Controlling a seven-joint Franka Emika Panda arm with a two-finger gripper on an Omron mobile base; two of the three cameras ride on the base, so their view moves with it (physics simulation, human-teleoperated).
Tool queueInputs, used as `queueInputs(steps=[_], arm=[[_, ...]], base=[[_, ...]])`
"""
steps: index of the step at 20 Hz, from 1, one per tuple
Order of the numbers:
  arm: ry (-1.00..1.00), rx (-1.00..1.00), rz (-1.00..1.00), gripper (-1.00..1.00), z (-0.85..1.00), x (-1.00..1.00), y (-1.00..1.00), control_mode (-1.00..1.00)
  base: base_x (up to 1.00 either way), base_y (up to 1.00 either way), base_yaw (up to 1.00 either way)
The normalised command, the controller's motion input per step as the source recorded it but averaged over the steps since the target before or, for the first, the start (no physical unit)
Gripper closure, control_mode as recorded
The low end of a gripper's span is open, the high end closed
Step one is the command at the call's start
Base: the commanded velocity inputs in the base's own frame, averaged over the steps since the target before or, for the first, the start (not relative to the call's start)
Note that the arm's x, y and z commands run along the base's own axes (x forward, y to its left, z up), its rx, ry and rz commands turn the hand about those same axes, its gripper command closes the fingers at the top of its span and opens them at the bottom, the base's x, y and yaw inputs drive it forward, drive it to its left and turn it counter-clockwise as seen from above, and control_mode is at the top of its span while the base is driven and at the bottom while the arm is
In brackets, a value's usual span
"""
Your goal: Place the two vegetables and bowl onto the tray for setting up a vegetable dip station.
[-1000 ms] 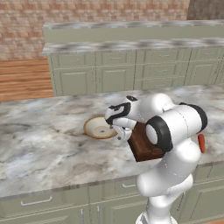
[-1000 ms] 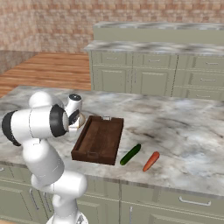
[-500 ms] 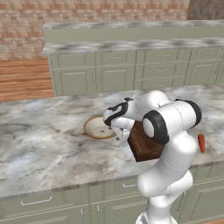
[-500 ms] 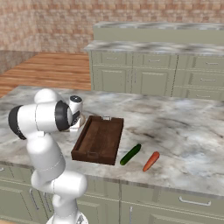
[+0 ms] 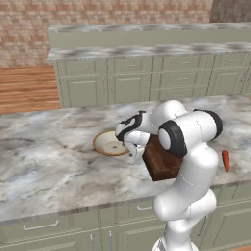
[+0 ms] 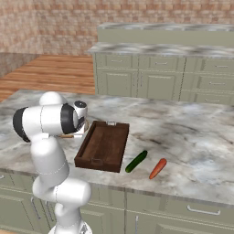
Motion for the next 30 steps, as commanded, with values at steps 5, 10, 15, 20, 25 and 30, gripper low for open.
queueInputs(steps=[5,10,15,20,25,30], arm=[[0.00,0.00,0.00,1.00,-0.01,0.07,0.00,-1.00],[0.01,0.00,0.00,1.00,0.00,0.05,0.00,-1.00],[0.00,0.00,0.00,1.00,0.05,0.00,0.00,-1.00],[-0.01,0.00,0.00,1.00,0.21,-0.08,0.00,-1.00],[-0.03,0.00,0.04,1.00,0.25,-0.17,0.00,-1.00],[-0.06,0.00,0.08,1.00,0.26,-0.22,-0.06,-1.00]], base=[[0.00,0.00,0.00],[0.00,0.00,0.00],[0.00,0.00,0.00],[0.00,0.00,0.00],[0.00,0.00,0.00],[0.00,0.00,0.00]])
